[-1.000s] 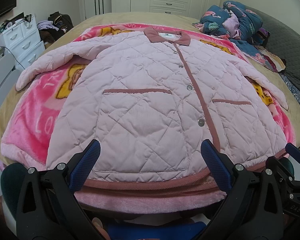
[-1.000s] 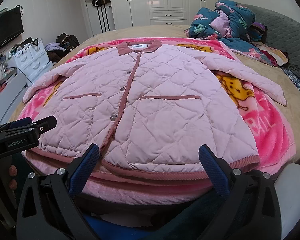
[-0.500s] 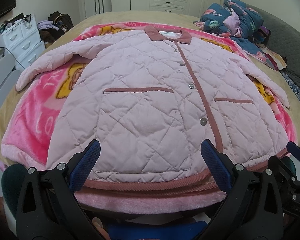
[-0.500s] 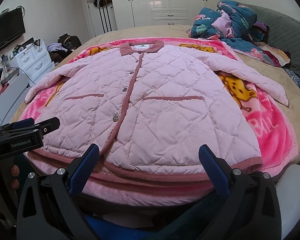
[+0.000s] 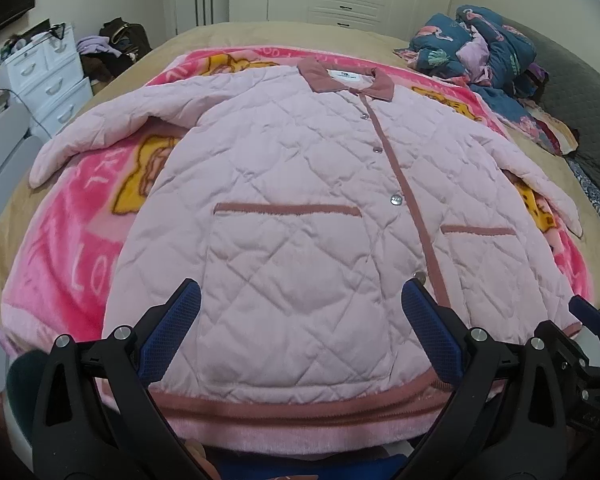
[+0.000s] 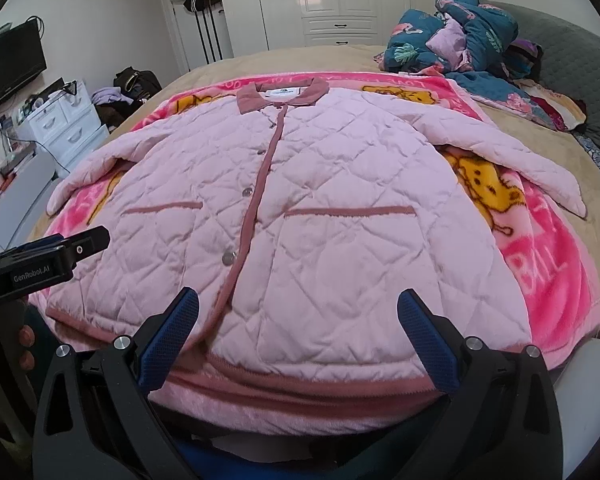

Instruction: Fold large clothes

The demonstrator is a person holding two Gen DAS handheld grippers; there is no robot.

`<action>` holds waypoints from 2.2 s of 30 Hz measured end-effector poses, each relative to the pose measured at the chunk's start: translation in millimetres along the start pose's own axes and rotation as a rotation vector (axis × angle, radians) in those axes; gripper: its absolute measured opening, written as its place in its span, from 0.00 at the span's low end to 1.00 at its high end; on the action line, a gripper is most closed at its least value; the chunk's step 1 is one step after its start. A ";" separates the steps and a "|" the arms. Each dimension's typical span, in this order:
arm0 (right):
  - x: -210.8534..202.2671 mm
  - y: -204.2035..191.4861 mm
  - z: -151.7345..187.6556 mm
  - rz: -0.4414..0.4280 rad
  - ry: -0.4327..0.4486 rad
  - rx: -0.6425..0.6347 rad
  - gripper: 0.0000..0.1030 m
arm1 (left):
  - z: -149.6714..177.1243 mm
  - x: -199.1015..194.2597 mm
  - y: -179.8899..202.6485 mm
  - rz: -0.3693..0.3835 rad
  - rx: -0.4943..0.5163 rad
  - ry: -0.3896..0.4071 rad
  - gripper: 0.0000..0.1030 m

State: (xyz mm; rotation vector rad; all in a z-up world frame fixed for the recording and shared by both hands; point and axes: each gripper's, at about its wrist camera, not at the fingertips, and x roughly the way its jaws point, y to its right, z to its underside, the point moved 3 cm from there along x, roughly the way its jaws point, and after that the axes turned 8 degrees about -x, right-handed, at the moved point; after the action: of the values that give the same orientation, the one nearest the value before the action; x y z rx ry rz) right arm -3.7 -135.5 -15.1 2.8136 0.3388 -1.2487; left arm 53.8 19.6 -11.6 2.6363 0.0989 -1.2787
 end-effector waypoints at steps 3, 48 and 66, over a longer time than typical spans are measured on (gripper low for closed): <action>3.9 3.6 -8.8 0.005 -0.004 0.005 0.96 | -7.6 3.0 0.5 -0.001 0.001 -0.004 0.91; 78.5 91.8 -176.3 0.074 0.073 0.133 0.96 | -158.1 94.4 57.1 0.093 0.023 -0.090 0.91; 115.3 207.1 -197.3 0.189 0.068 0.339 0.96 | -202.5 159.9 104.3 0.041 0.079 -0.112 0.91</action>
State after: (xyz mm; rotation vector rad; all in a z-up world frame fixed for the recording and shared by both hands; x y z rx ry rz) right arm 259.8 -291.2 23.1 3.0784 -0.1518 -1.2764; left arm 324.6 -43.4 1.6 2.6097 -0.0236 -1.4420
